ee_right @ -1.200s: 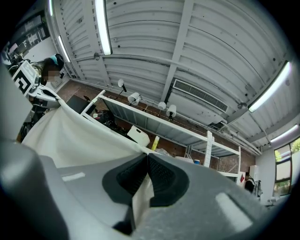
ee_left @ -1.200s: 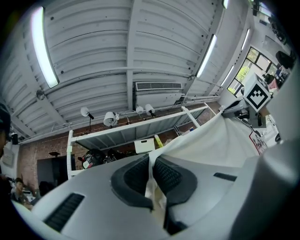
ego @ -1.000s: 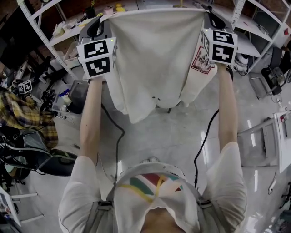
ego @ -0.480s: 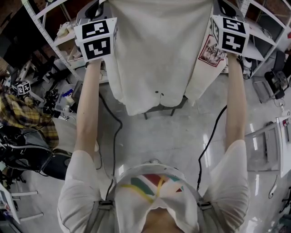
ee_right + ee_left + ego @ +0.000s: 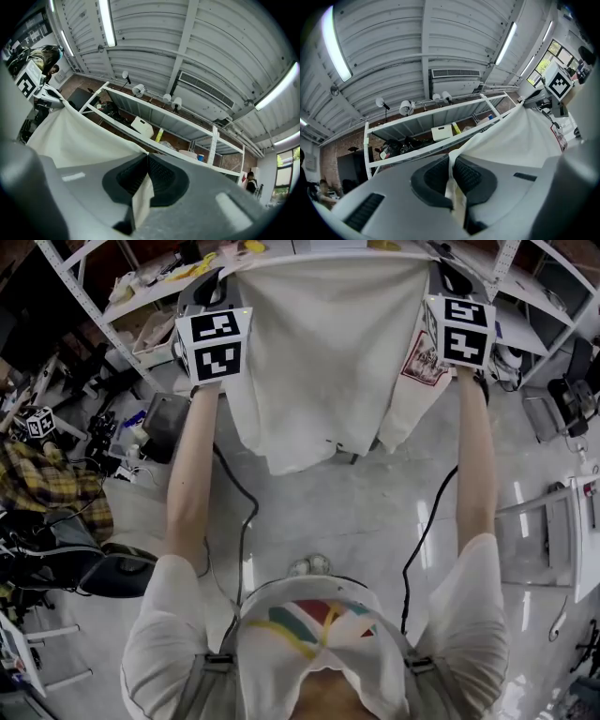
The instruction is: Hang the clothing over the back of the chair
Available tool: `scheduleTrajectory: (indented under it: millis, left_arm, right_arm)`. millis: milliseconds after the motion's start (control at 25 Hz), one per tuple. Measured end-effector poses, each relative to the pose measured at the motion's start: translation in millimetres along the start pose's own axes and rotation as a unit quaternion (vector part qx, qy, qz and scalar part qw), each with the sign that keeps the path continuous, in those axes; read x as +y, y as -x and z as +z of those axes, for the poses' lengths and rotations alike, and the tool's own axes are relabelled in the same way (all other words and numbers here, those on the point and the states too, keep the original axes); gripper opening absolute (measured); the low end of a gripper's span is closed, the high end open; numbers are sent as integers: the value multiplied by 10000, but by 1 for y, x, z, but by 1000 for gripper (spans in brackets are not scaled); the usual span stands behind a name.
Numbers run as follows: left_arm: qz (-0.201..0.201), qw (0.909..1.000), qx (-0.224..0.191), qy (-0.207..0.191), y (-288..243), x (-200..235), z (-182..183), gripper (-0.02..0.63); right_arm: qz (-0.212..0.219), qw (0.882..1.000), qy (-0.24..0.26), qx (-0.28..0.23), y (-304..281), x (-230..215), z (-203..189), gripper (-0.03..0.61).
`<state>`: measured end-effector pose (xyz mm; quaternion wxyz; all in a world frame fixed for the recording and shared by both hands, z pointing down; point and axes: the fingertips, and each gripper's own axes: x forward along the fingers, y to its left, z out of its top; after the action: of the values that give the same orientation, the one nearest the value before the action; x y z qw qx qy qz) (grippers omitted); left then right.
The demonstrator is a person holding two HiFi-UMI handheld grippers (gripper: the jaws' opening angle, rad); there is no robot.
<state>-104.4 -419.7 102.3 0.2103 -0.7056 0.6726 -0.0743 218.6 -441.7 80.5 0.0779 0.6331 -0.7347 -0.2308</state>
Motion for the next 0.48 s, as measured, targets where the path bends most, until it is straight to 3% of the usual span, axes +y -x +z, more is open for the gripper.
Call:
scheduleTrajectory:
  millis: [240,480]
  left_arm:
    - [-105,9997,230,66,-1,-15,-37,15]
    - [-102,9999,-9,119,1,-10,-25,15]
  right_arm:
    - [84,9993,310,184,3,13,-23,9]
    - [-150,9992,374,-56,25,5,3,9]
